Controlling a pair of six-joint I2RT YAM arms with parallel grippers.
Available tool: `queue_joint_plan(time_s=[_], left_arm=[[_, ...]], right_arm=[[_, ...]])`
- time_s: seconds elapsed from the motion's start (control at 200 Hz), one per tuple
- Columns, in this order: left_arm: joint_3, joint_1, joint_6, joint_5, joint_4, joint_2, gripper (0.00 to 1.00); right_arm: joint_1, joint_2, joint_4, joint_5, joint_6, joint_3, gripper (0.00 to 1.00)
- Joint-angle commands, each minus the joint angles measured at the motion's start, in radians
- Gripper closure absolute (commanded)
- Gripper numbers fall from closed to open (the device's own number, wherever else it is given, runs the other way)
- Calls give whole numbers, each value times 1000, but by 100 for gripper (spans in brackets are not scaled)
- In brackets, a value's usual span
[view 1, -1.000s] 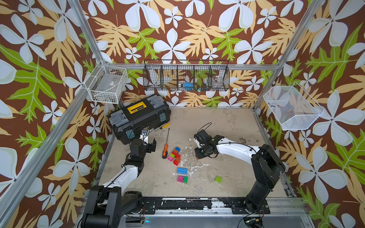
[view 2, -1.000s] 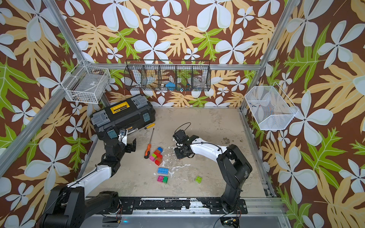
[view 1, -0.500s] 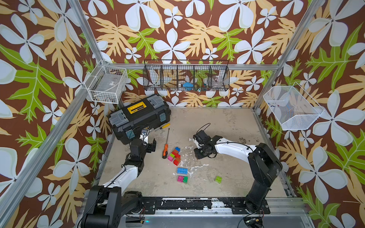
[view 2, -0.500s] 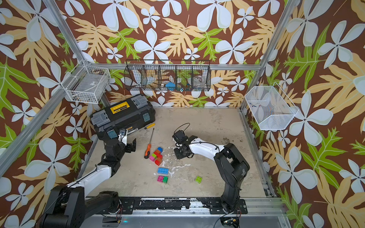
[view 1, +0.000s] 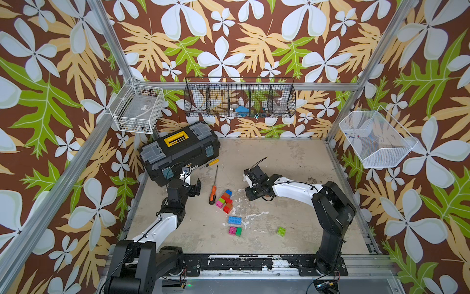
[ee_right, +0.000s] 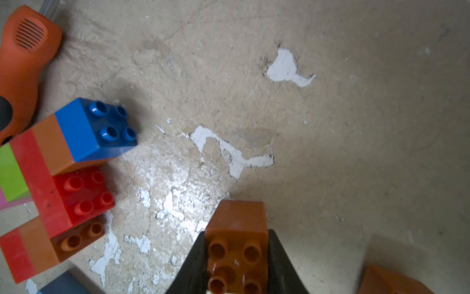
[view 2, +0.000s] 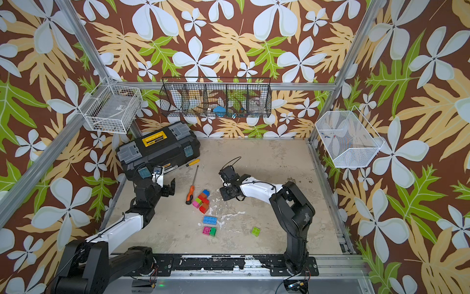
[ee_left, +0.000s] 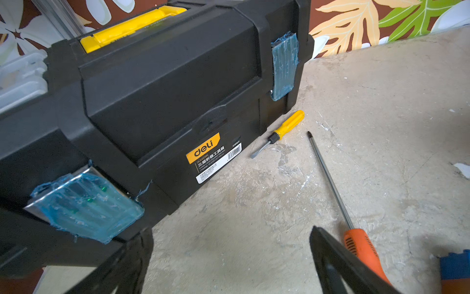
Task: Assemble the letter h with lego
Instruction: Assemble the lego brick with the lego brick, then pick up the lego brick from the center of the board.
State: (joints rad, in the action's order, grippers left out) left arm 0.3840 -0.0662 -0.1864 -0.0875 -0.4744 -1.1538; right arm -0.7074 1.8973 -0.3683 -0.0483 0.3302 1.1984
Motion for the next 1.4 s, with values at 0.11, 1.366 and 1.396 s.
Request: queue_joint_plan(time_s=[0.11,1.366,1.396], left_arm=[[-1,2,-2,9,-15,4,0],[15,2,-191,448,189,43,0],[16,3,-201,458,192,44,0]], right_arm=[[-27,8,-183,-42,84,65,65],[206,-70,-44,63,-88,-108,58],[205,-70,-33,43,-97,-108,60]])
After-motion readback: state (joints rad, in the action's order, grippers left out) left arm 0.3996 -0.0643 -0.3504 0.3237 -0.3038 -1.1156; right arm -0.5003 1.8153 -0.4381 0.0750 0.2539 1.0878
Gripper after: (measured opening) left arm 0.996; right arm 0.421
